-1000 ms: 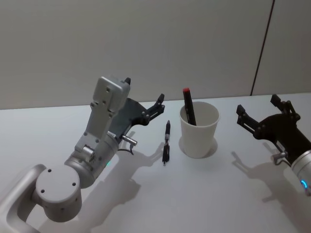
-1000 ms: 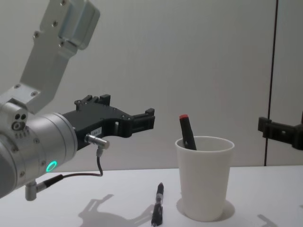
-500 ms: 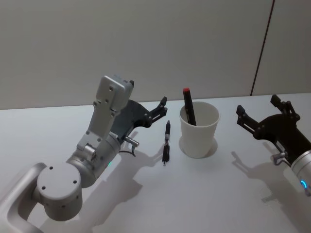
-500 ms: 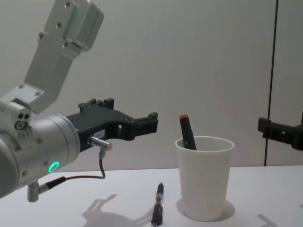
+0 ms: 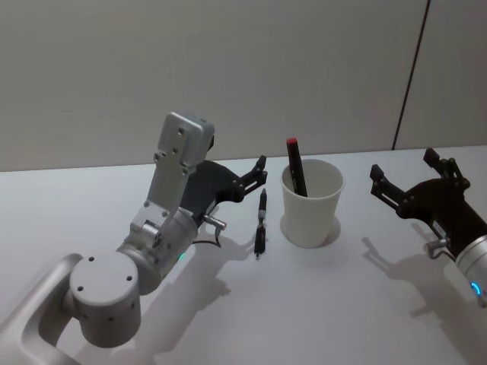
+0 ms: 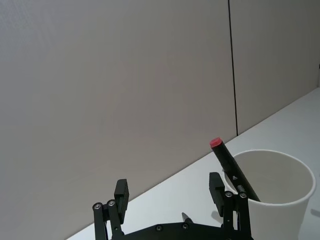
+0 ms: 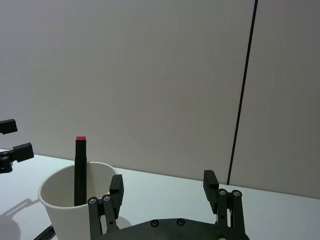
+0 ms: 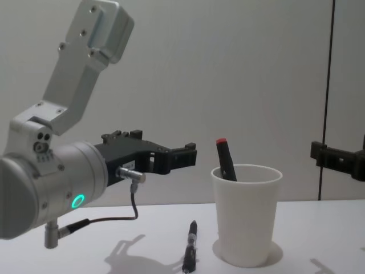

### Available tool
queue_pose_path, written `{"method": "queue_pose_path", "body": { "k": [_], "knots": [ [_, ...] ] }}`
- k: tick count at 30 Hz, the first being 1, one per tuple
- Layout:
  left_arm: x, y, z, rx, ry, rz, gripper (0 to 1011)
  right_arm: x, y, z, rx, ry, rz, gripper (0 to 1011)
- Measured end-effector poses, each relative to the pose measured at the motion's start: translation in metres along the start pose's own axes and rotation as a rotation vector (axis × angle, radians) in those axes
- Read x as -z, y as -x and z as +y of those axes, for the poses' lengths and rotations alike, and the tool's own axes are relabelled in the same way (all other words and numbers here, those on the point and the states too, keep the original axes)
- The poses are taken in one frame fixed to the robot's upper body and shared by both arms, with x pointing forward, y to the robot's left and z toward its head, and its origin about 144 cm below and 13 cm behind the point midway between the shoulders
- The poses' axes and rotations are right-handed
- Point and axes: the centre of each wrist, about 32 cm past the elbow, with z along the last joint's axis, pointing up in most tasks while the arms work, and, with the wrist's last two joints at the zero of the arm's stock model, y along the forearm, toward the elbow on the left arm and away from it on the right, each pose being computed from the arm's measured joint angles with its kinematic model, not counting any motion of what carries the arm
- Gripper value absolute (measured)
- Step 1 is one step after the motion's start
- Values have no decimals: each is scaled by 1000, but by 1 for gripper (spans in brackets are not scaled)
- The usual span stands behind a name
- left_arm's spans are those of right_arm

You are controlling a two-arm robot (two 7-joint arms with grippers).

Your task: Place the pen into the pen holder.

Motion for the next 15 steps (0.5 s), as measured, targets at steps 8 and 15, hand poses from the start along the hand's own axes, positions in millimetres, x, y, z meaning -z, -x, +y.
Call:
{"method": "queue_pose_path", "body": {
  "k": [8, 15],
  "knots": [
    [-8, 10, -2, -53, -56, 39, 1001, 0, 0, 0, 0, 0, 0, 1001],
    [-14, 18, -2, -98, -118, 57, 1001, 0, 0, 0, 0, 0, 0, 1001]
  ]
}}
